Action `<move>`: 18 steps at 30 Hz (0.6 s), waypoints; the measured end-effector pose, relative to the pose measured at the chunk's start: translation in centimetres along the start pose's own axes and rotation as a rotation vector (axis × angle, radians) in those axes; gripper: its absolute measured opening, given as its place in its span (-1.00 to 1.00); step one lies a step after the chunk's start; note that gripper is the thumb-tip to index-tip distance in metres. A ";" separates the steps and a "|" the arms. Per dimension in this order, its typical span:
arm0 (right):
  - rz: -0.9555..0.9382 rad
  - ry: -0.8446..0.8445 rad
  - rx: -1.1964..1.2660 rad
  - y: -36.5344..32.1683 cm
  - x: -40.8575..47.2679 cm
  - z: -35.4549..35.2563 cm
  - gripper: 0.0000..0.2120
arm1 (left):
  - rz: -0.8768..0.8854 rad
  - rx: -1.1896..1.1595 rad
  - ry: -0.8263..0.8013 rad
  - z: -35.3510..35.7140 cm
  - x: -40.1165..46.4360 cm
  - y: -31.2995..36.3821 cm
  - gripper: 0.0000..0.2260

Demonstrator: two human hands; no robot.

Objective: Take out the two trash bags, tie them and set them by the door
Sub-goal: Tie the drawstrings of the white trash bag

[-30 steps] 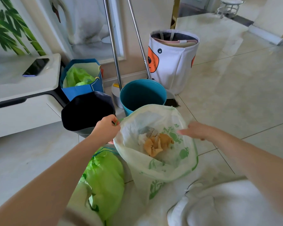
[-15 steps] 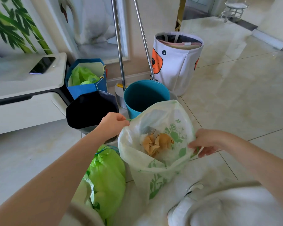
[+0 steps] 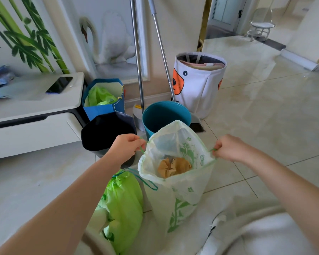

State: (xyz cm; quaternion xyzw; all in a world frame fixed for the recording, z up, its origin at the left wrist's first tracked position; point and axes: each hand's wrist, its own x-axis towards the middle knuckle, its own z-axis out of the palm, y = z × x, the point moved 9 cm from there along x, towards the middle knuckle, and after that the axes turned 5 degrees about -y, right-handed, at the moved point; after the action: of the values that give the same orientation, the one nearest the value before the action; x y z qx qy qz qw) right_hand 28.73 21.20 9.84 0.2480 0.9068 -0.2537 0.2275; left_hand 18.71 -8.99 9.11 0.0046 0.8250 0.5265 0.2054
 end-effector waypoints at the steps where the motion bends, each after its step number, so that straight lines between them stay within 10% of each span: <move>1: -0.036 0.056 0.012 -0.9 -0.3 -0.9 -0.91 | -0.020 -0.033 0.006 -0.1 -0.2 -0.3 -0.85; 12: -0.250 0.152 0.656 -6.5 -1.6 -3.6 -0.82 | 0.214 0.019 0.083 -0.3 -0.6 5.6 -0.90; 18: -0.552 0.514 0.742 -8.1 -4.4 -8.5 -0.90 | 0.453 -0.116 0.095 -0.4 -2.0 10.2 -0.89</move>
State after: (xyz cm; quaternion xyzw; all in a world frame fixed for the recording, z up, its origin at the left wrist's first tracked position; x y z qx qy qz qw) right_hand 25.11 18.52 21.60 0.1181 0.8142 -0.5391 -0.1803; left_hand 18.28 -5.23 18.77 0.1529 0.7800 0.6054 0.0428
